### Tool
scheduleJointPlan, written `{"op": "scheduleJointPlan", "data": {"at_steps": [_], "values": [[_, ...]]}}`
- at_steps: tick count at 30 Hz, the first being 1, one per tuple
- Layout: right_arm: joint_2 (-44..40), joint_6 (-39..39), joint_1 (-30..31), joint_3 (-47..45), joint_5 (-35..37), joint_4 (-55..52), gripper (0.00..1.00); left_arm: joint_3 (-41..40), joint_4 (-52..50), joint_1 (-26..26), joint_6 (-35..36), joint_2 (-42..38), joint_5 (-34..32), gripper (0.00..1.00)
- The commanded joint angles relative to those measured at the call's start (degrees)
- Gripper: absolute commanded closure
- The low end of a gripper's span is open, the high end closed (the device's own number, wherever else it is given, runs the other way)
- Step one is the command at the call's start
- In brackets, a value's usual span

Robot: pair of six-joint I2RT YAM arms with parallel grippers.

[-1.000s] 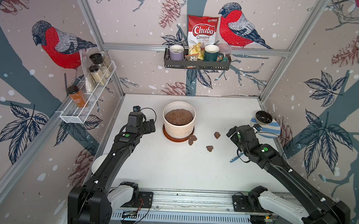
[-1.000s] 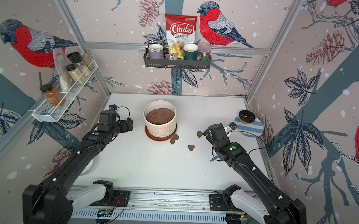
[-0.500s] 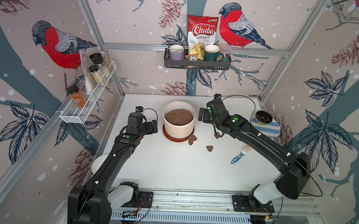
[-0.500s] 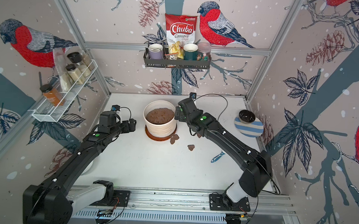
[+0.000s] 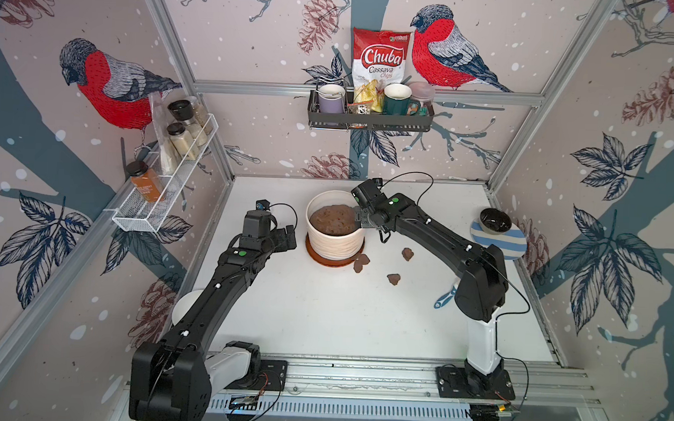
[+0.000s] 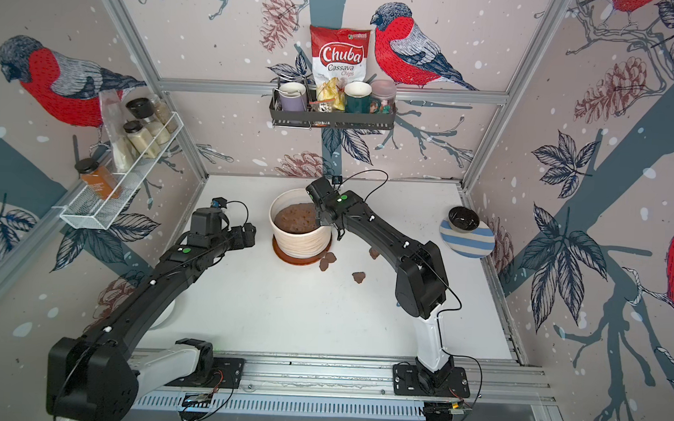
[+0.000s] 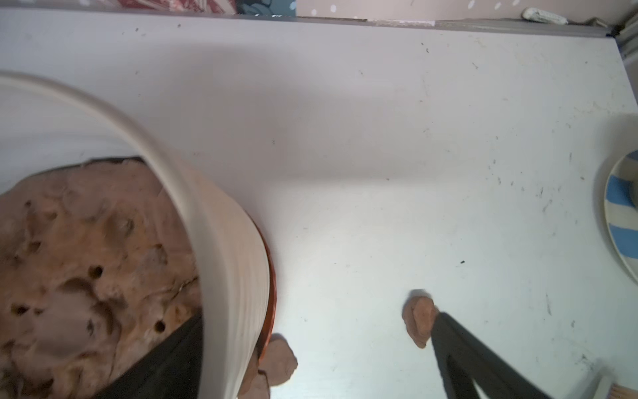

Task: Scrub the dried mud off the ceramic pot
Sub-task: Move the pot to the center of the board.

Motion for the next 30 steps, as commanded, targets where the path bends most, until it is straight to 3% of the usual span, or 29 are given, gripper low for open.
{"op": "scheduleJointPlan", "data": {"at_steps": [1, 8, 16, 20, 26, 30], "values": [[-0.6, 2.1, -1.9, -0.5, 3.0, -4.5, 0.0, 0.2, -1.3, -0.1, 0.0, 0.4, -3.0, 0.04], [-7.1, 1.6, -5.3, -8.1, 2.1, -1.4, 0.0, -3.8, 1.6, -0.1, -2.2, 1.0, -6.6, 0.04], [-15.8, -0.5, -6.5, -10.8, -13.3, 1.7, 0.0, -14.6, 16.8, -0.1, -2.7, -1.3, -12.9, 0.04], [-21.9, 1.5, -10.3, -12.1, -19.5, 6.3, 0.0, -17.7, 24.4, -0.1, 0.7, -2.5, -15.9, 0.04], [-34.8, 7.3, -22.3, -30.1, -21.4, 21.8, 0.0, -19.4, 31.2, -0.5, 8.7, -1.7, -14.3, 0.04], [-42.1, 3.8, -29.1, -46.9, -17.7, 33.3, 0.0, -23.8, 40.7, -0.7, 11.1, -1.2, -14.8, 0.04]]}}
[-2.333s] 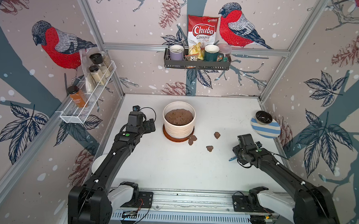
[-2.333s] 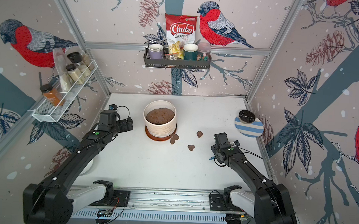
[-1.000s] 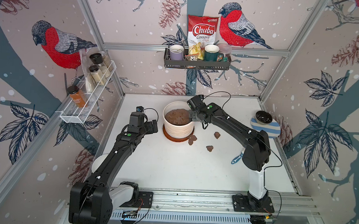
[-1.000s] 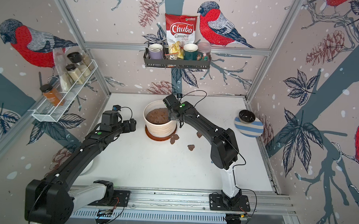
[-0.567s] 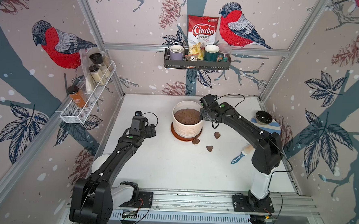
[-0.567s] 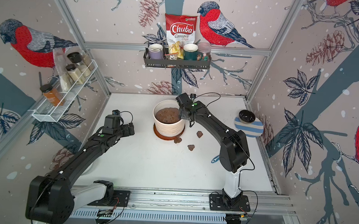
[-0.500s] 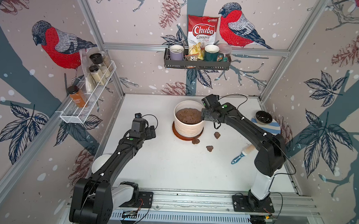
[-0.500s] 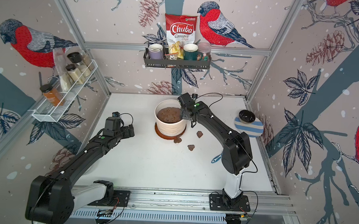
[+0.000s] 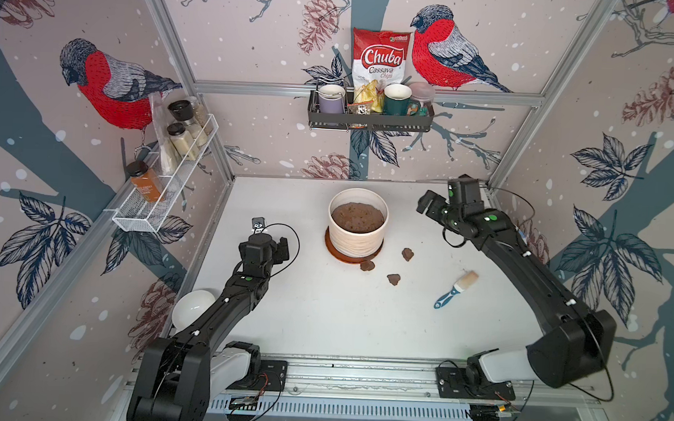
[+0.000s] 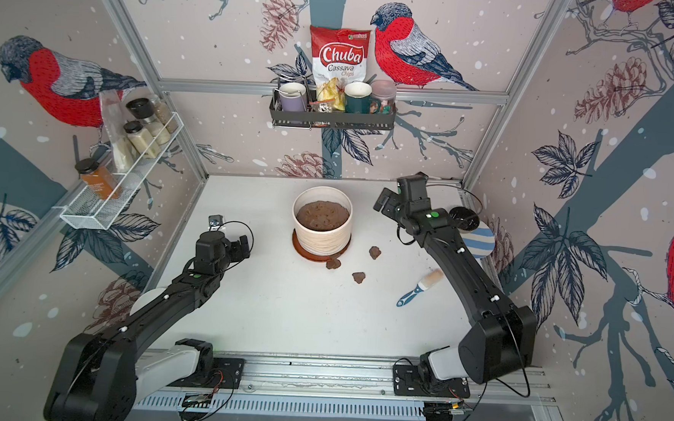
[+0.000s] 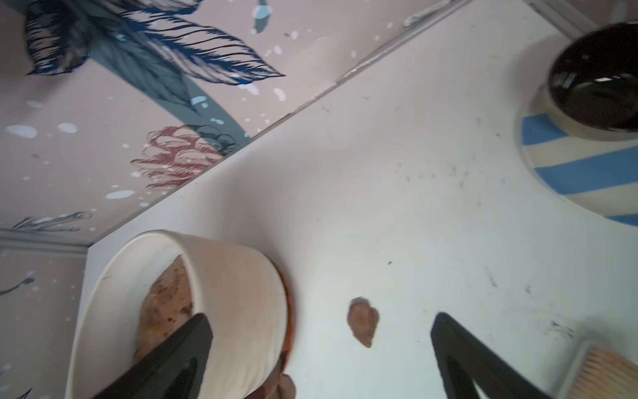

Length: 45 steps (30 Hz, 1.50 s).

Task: Scrub the dried mud off the ceramic pot
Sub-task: Reset both arms

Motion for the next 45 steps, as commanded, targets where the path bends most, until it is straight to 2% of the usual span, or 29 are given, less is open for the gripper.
{"op": "scheduleJointPlan", "data": {"at_steps": [1, 3, 6, 7, 9, 10, 12, 14, 16, 20, 23, 26, 28, 30, 33, 40, 45], "values": [[-4.7, -4.2, -3.7, -9.4, 4.0, 12.8, 0.0, -3.6, 12.8, -0.4, 4.1, 0.9, -1.0, 0.04], [-7.4, -11.2, -4.8, -16.8, 11.6, 19.7, 0.0, -5.3, 19.1, -0.6, 4.6, 2.5, -0.7, 0.04], [-8.3, -24.4, -5.0, -25.0, 18.3, 29.6, 0.0, -5.5, 23.2, -0.7, 5.4, 5.9, 0.4, 0.04], [-8.3, -27.7, -5.0, -27.5, 19.0, 33.1, 0.0, -5.0, 22.3, -0.7, 5.5, 6.8, 0.4, 0.04], [-8.6, -35.3, -5.6, -33.5, 14.7, 41.6, 0.0, -4.3, 21.5, -0.7, 5.5, 8.6, 0.7, 0.04], [-8.8, -36.3, -5.9, -36.9, 12.6, 46.9, 0.0, -4.4, 22.6, -0.7, 5.4, 9.9, 1.0, 0.04], [-8.3, -34.8, -6.9, -41.9, 11.3, 56.1, 0.0, -5.9, 28.3, -0.7, 5.8, 12.3, 1.7, 0.04], [-6.4, -35.1, -7.8, -43.2, 9.6, 59.0, 0.0, -4.4, 23.3, -0.7, 5.5, 11.4, 1.8, 0.04], [-4.0, -36.9, -8.5, -44.1, 8.1, 62.1, 0.0, -4.8, 26.2, -0.7, 6.0, 12.7, 2.3, 0.04], [0.4, -37.2, -9.8, -43.5, 5.5, 64.1, 0.0, -3.9, 23.7, -0.7, 6.6, 12.7, 4.2, 0.04], [6.2, -37.0, -10.3, -47.4, 6.3, 76.6, 0.0, -4.7, 25.2, -0.7, 6.7, 12.0, 4.6, 0.04], [10.1, -36.0, -12.6, -49.0, 1.6, 83.2, 0.0, -4.5, 24.8, -0.7, 7.2, 11.6, 5.7, 0.04], [8.3, -35.6, -13.0, -47.1, 0.9, 76.4, 0.0, -4.2, 24.5, -0.7, 7.2, 11.8, 5.9, 0.04], [9.6, -35.7, -13.1, -48.3, 0.7, 81.0, 0.0, -4.2, 24.6, -0.6, 7.1, 12.4, 5.8, 0.04], [8.4, -35.0, -13.5, -47.1, 0.4, 76.6, 0.0, -3.5, 23.9, -0.1, 6.6, 13.0, 6.0, 0.04], [8.7, -34.6, -14.2, -46.8, -0.6, 76.3, 0.0, -1.8, 22.1, 0.9, 6.7, 14.2, 9.1, 0.04], [8.6, -34.6, -14.2, -46.9, -0.6, 76.4, 0.0, -4.9, 25.8, 0.9, 6.8, 12.3, 9.8, 0.04]]}}
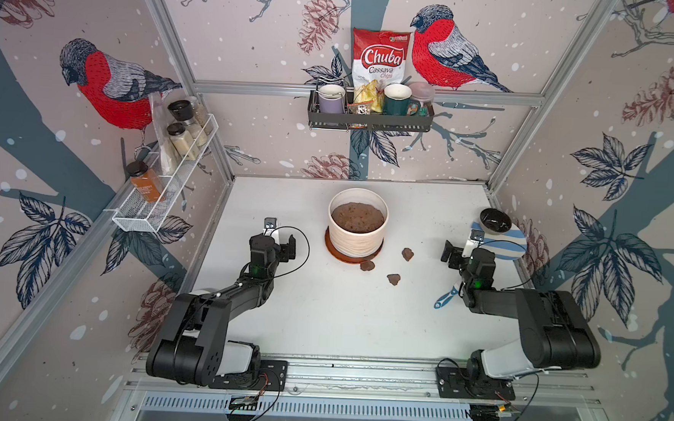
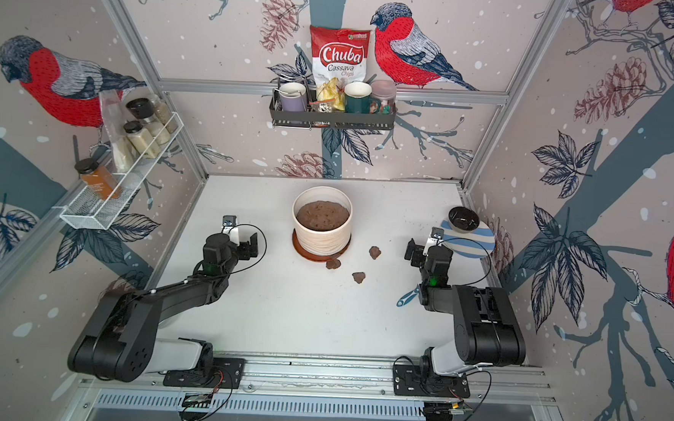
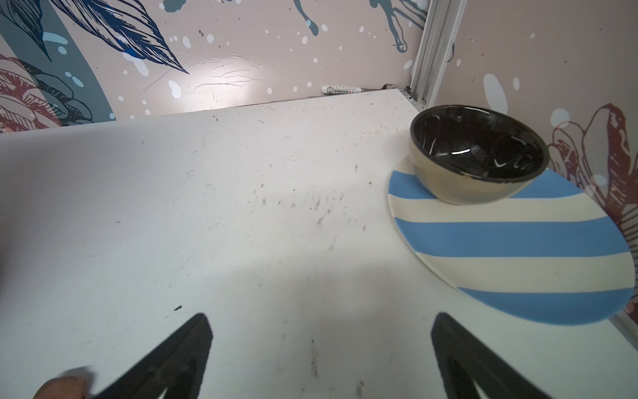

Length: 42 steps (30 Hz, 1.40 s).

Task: Scrub the dried mud off the ceramic pot
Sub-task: Reset both arms

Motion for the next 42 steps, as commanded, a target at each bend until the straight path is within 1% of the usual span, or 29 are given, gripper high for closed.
{"op": "scheduleJointPlan", "data": {"at_steps": [1, 3, 5, 6, 8, 10, 13, 17, 19, 20, 22, 25, 26, 27, 29, 31, 32, 34, 35, 42], "values": [[-0.3, 0.9, 0.0, 0.3, -0.5, 0.7, 0.0, -1.4, 3.5, 0.1, 0.9, -1.1, 1.7, 0.04], [-0.3, 0.9, 0.0, 0.3, -0.6, 0.7, 0.0, -1.6, 3.3, 0.1, 1.2, -1.4, 2.1, 0.03], [-0.3, 0.9, 0.0, 0.3, -0.6, 0.7, 0.0, -3.5, 5.4, 0.0, 1.8, -2.3, 2.4, 0.03], [-0.2, 0.9, 0.0, 0.3, -0.5, 0.8, 0.0, -4.4, 6.1, -0.4, 2.7, -3.5, 1.5, 0.04], [-0.2, 0.9, 0.0, 0.3, -0.6, 0.8, 0.0, -5.3, 5.4, -1.2, 4.9, -5.2, -2.4, 0.04], [-0.3, 0.9, 0.0, 0.2, -0.5, 0.8, 0.0, -5.5, 5.5, -1.0, 5.5, -5.2, -4.6, 0.03], [-0.2, 0.9, 0.0, 0.3, -0.5, 0.8, 0.0, -6.3, 14.9, 0.1, 8.2, 0.1, -1.8, 0.04], [-0.2, 0.9, 0.1, 0.3, -0.5, 0.8, 0.0, -8.3, 26.8, 4.8, 3.7, 9.6, 0.5, 0.04], [-0.2, 0.9, 0.1, 0.3, -0.6, 0.8, 0.0, -9.5, 37.1, 5.4, 3.0, 15.0, 1.1, 0.03], [-0.1, 0.9, 0.0, 0.3, -0.5, 0.8, 0.0, -9.6, 35.2, 5.5, 2.5, 13.6, 0.5, 0.03], [-0.2, 1.1, 0.0, 0.4, -0.5, 0.7, 0.0, -6.8, 25.4, 6.2, 1.3, 10.2, -1.5, 0.03], [-0.2, 1.7, -0.4, 0.6, -0.9, 0.1, 0.0, -1.3, 18.8, 7.4, -1.6, 12.1, -4.5, 0.03], [-0.2, 1.7, -0.5, 0.6, -1.0, 0.2, 0.0, -0.3, 14.2, 7.5, -1.5, 10.7, -4.4, 0.03], [-0.2, 1.7, -0.5, 0.5, -1.0, 0.3, 0.0, 0.2, 11.8, 7.4, -1.2, 10.4, -3.8, 0.03], [-0.2, 1.8, -0.5, 0.6, -1.0, 0.2, 0.0, -0.6, 16.0, 7.3, -0.6, 12.0, -2.4, 0.03], [-0.2, 1.7, -0.5, 0.5, -1.0, 0.2, 0.0, 0.3, 12.9, 7.3, -0.5, 11.2, -2.3, 0.03], [-0.1, 1.7, -0.5, 0.6, -1.0, 0.2, 0.0, 0.6, 13.1, 7.3, -0.1, 11.4, -1.6, 0.03], [-0.2, 1.7, -0.6, 0.5, -1.0, 0.2, 0.0, 1.1, 12.8, 7.2, 1.5, 11.8, 2.4, 0.03], [-0.1, 1.7, -0.6, 0.6, -1.0, 0.2, 0.0, 1.0, 12.2, 7.2, 1.7, 11.6, 3.3, 0.04], [-0.2, 1.8, -0.6, 0.7, -1.2, 0.2, 0.0, 1.0, 12.7, 7.2, 1.7, 11.8, 3.4, 0.03]]}}
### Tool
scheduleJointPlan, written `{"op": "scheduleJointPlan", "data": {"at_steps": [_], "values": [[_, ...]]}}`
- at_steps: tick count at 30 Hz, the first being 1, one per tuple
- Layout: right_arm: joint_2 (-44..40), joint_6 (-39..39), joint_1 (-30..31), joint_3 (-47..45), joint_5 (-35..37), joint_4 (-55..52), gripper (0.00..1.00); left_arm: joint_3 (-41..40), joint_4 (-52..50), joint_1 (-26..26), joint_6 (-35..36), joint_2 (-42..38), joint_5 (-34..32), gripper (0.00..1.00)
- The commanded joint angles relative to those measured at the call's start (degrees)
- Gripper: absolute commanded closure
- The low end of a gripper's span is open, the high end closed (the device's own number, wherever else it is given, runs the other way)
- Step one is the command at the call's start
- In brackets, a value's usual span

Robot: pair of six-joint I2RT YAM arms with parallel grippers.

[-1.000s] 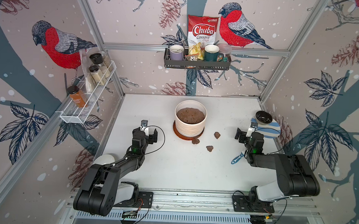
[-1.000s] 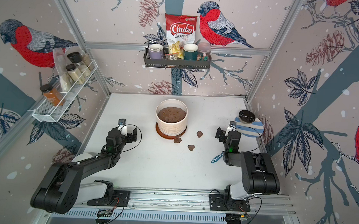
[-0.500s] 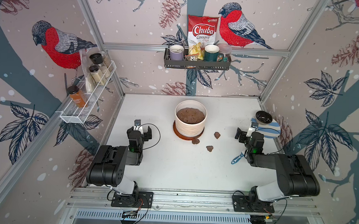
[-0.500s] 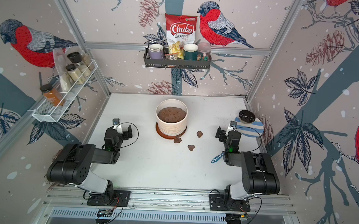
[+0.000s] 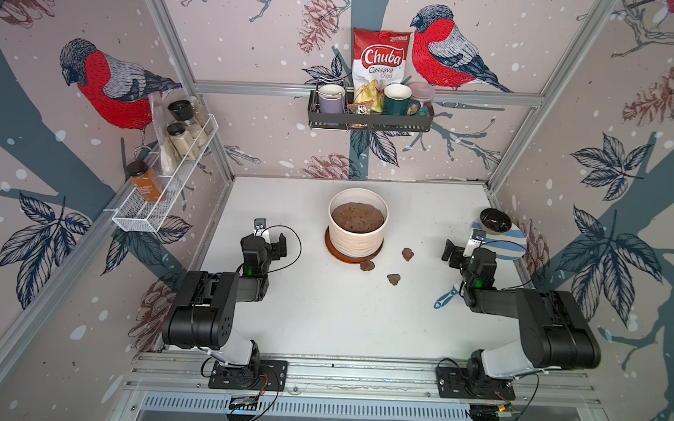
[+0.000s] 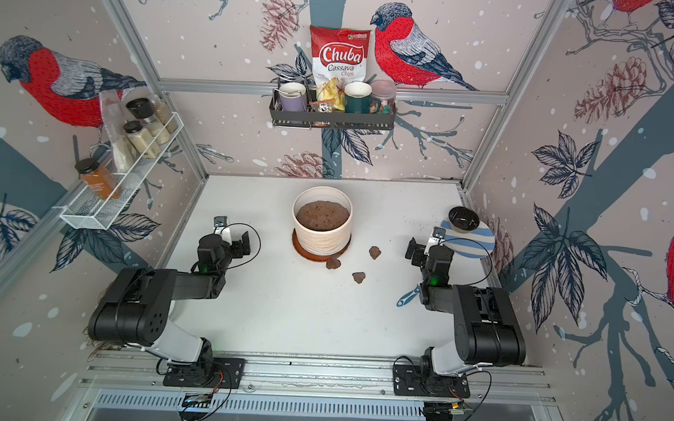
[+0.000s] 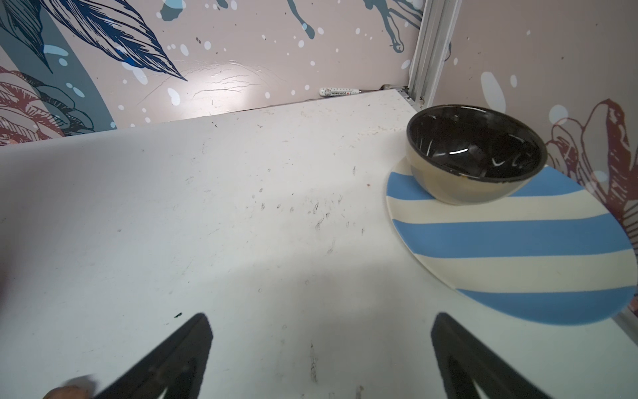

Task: Scrub the dried mud off the ceramic pot
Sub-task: Reset both arms

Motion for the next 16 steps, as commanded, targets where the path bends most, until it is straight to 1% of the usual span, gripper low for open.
{"op": "scheduleJointPlan", "data": {"at_steps": [1, 5, 8, 16], "values": [[-0.2, 0.6, 0.1, 0.4, -0.6, 0.3, 0.0, 0.3, 0.1, 0.1, 0.5, 0.1, 1.4, 0.03], [-0.2, 0.6, 0.0, 0.3, -0.6, 0.2, 0.0, 0.7, -0.4, 0.0, 0.7, 0.2, 1.1, 0.03], [-0.2, 0.6, 0.1, 0.4, -0.6, 0.2, 0.0, 1.0, -1.2, -0.2, 0.4, 0.4, -0.6, 0.03], [-0.3, 0.7, 0.0, 0.3, -0.6, 0.3, 0.0, 0.6, -0.7, -0.3, 0.3, 0.1, -0.7, 0.03]]}}
